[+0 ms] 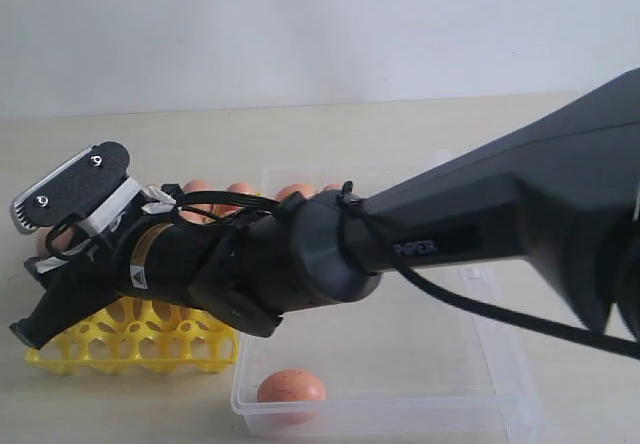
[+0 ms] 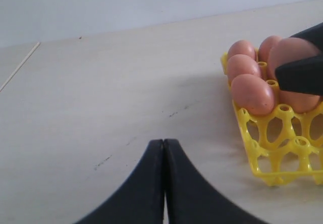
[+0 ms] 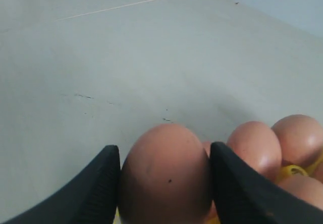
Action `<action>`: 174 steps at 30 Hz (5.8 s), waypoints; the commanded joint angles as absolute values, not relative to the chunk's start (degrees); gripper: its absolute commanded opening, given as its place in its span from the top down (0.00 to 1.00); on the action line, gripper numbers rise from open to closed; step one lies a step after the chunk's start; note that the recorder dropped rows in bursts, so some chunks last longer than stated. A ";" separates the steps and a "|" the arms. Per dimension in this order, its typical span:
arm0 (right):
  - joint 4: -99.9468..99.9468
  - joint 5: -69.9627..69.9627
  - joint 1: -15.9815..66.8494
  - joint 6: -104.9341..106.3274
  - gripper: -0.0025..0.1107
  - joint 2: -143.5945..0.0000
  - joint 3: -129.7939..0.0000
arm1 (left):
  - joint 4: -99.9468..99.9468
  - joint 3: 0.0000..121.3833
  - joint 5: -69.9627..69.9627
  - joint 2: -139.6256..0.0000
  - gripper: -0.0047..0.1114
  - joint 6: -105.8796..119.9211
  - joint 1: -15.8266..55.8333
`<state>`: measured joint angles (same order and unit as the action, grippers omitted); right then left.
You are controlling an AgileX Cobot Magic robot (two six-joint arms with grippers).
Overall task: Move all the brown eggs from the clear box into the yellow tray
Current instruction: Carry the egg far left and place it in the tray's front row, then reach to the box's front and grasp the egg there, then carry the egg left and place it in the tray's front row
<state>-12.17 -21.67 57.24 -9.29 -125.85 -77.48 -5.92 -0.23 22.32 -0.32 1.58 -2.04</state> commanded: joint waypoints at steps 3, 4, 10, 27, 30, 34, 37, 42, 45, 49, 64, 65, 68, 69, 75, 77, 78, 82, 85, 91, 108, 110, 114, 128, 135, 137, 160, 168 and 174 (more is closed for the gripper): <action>-16.71 -16.30 57.31 -18.76 0.98 -130.17 -84.70 | -5.78 0.00 21.79 0.00 0.96 1.32 -1.72; -16.71 -16.04 57.31 -19.88 0.98 -130.63 -85.21 | -5.78 0.00 21.79 0.00 0.96 1.32 -1.72; -16.94 -16.56 58.65 -21.10 0.98 -130.89 -85.75 | -5.78 0.00 21.79 0.00 0.96 1.32 -1.72; -16.68 -17.02 58.92 -20.99 0.47 -130.61 -85.75 | -5.78 0.00 21.79 0.00 0.96 1.32 -1.72; -16.68 -13.27 58.92 -18.00 0.47 -127.07 -85.75 | -5.78 0.00 21.79 0.00 0.96 1.32 -1.72; -16.68 2.76 58.64 -13.00 0.48 -118.58 -85.75 | -5.78 0.00 21.79 0.00 0.96 1.32 -1.72; -16.68 24.57 57.95 -12.94 0.49 -111.26 -85.75 | -5.78 0.00 21.79 0.00 0.96 1.32 -1.72; -13.18 59.05 54.47 -6.75 0.50 -105.09 -85.06 | -5.78 0.00 21.79 0.00 0.96 1.32 -1.72; -6.68 65.45 51.41 3.97 0.52 -103.42 -83.16 | -5.78 0.00 21.79 0.00 0.96 1.32 -1.72; 2.16 65.77 48.95 17.21 0.54 -103.23 -80.86 | -5.78 0.00 21.79 0.00 0.96 1.32 -1.72; 10.31 59.05 48.21 28.59 0.54 -113.43 -80.29 | -5.78 0.00 21.79 0.00 0.96 1.32 -1.72; 10.31 58.55 48.21 28.86 0.54 -113.95 -80.29 | -5.78 0.00 21.79 0.00 0.96 1.32 -1.72; 10.21 57.14 48.21 28.86 0.54 -114.97 -80.29 | -5.78 0.00 21.79 0.00 0.96 1.32 -1.72; 10.21 56.80 48.21 28.86 0.54 -115.32 -80.29 | -5.78 0.00 21.79 0.00 0.96 1.32 -1.72; 10.71 58.55 48.31 28.86 0.55 -115.93 -80.29 | -5.78 0.00 21.79 0.00 0.96 1.32 -1.72; 10.71 58.78 48.31 28.89 0.55 -115.93 -80.29 | -5.78 0.00 21.79 0.00 0.96 1.32 -1.72; 10.71 58.78 48.31 29.35 0.55 -115.93 -80.29 | -5.78 0.00 21.79 0.00 0.96 1.32 -1.72; 11.98 59.16 48.31 30.94 0.55 -115.93 -80.29 | -5.78 0.00 21.79 0.00 0.96 1.32 -1.72; 13.54 59.97 48.31 32.26 0.55 -116.26 -80.29 | -5.78 0.00 21.79 0.00 0.96 1.32 -1.72; 14.61 61.29 48.31 33.55 0.55 -118.59 -80.41 | -5.78 0.00 21.79 0.00 0.96 1.32 -1.72; 8.39 55.52 46.43 32.02 0.98 -121.20 -80.41 | -5.78 0.00 21.79 0.00 0.96 1.32 -1.72; 5.06 54.81 45.92 29.07 0.98 -119.88 -80.41 | -5.78 0.00 21.79 0.00 0.96 1.32 -1.72; 1.62 50.83 44.81 26.45 0.98 -115.86 -80.41 | -5.78 0.00 21.79 0.00 0.96 1.32 -1.72; 1.33 28.11 44.05 16.34 0.98 -110.34 -80.41 | -5.78 0.00 21.79 0.00 0.96 1.32 -1.72; 8.28 7.18 48.42 13.29 0.98 -113.15 -80.30 | -5.78 0.00 21.79 0.00 0.96 1.32 -1.72; 10.75 2.65 49.90 13.29 0.98 -114.90 -80.30 | -5.78 0.00 21.79 0.00 0.96 1.32 -1.72; 6.89 -6.31 57.66 1.64 0.98 -123.89 -80.30 | -5.78 0.00 21.79 0.00 0.96 1.32 -1.72; 6.50 -4.31 57.66 -0.53 0.93 -123.89 -80.30 | -5.78 0.00 21.79 0.00 0.96 1.32 -1.72; 6.53 -3.00 57.66 -1.59 0.90 -123.89 -80.30 | -5.78 0.00 21.79 0.00 0.96 1.32 -1.72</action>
<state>6.96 -1.94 57.60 -1.25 -124.12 -80.44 -5.92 -0.23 22.32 -0.32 1.58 -2.04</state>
